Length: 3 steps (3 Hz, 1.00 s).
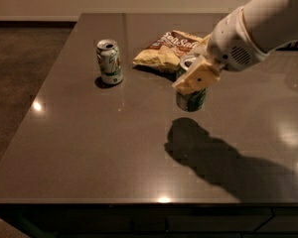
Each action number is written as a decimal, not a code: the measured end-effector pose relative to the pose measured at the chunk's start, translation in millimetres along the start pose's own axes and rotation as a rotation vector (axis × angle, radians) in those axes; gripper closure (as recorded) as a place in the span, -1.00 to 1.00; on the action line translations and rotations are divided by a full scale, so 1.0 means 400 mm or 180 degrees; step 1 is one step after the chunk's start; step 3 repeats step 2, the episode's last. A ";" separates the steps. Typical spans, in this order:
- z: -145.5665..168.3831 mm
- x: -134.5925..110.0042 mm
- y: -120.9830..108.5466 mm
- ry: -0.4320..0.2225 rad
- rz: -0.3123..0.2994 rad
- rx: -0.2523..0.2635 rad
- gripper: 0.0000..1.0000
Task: Pick green can
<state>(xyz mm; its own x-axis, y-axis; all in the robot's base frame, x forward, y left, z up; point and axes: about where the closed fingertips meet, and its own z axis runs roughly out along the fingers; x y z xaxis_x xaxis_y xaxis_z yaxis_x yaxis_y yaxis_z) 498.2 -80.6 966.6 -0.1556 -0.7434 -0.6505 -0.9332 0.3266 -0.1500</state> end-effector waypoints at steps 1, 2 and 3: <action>-0.091 -0.098 -0.004 -0.0075 -0.0227 -0.0003 1.00; -0.091 -0.098 -0.004 -0.0075 -0.0228 -0.0003 1.00; -0.091 -0.098 -0.004 -0.0075 -0.0228 -0.0003 1.00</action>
Offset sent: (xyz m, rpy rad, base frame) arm -0.0039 0.0092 0.0718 0.0053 -0.0599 0.0865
